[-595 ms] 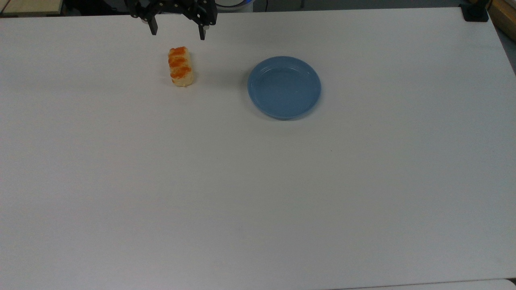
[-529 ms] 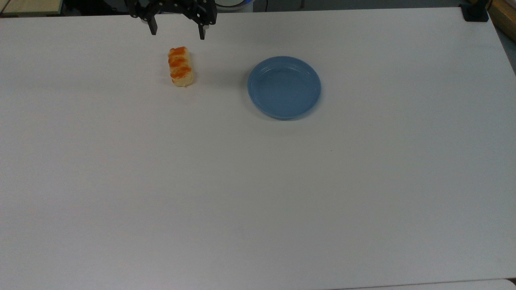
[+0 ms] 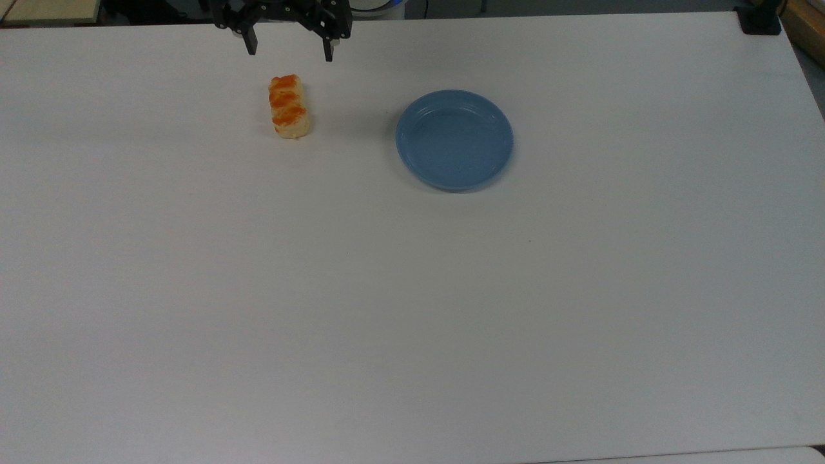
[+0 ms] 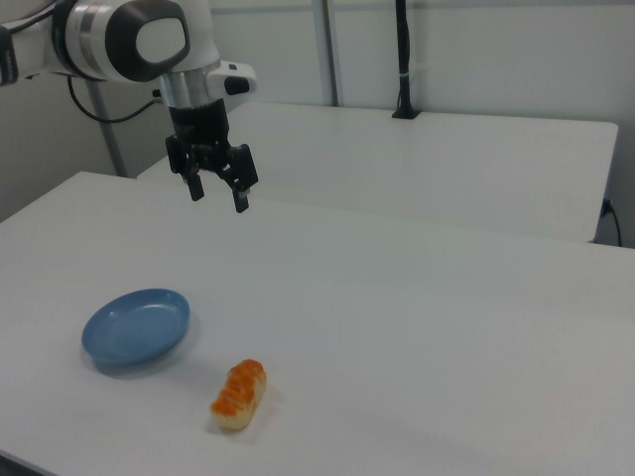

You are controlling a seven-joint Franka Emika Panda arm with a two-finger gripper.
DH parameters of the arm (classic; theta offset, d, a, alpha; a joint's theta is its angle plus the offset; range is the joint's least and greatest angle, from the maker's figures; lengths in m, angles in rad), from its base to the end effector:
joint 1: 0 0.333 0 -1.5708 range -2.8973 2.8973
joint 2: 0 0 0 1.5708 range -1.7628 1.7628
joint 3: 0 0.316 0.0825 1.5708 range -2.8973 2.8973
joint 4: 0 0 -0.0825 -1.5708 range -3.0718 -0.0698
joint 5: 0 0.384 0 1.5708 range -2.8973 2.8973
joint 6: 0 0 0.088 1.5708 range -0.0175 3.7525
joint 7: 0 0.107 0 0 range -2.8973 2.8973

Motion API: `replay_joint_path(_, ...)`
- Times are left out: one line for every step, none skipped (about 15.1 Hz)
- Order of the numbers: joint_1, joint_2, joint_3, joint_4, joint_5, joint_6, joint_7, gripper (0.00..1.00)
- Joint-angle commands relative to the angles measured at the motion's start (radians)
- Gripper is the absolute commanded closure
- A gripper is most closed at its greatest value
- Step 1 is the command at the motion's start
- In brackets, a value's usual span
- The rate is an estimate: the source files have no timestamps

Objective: Put the bread on a plate

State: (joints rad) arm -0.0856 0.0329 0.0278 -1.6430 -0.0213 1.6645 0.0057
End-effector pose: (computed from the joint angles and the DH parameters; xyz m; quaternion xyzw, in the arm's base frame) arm 0.5691 -0.0353 0.5799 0.9995 -0.0307 -0.0060 0.0100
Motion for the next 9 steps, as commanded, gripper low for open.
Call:
replay_joint_path(0.01, 0.002, -0.008, 0.015, 0.015, -0.025, -0.021, 0.0)
replay_joint_path(0.01, 0.002, -0.008, 0.015, 0.015, -0.025, -0.019, 0.0)
replay_joint_path(0.01, 0.002, -0.008, 0.015, 0.015, -0.025, -0.021, 0.0)
replay_joint_path(0.01, 0.002, -0.008, 0.015, 0.015, -0.025, -0.021, 0.0)
replay_joint_path(0.01, 0.002, -0.008, 0.015, 0.015, -0.025, -0.021, 0.0)
replay_joint_path(0.01, 0.002, -0.008, 0.015, 0.014, -0.025, -0.021, 0.0)
replay_joint_path(0.01, 0.002, -0.009, 0.015, 0.014, -0.025, -0.023, 0.0)
replay_joint_path(0.01, 0.002, -0.011, 0.015, 0.014, -0.026, -0.041, 0.0)
replay_joint_path(0.01, 0.002, -0.014, 0.015, 0.014, -0.026, -0.07, 0.0)
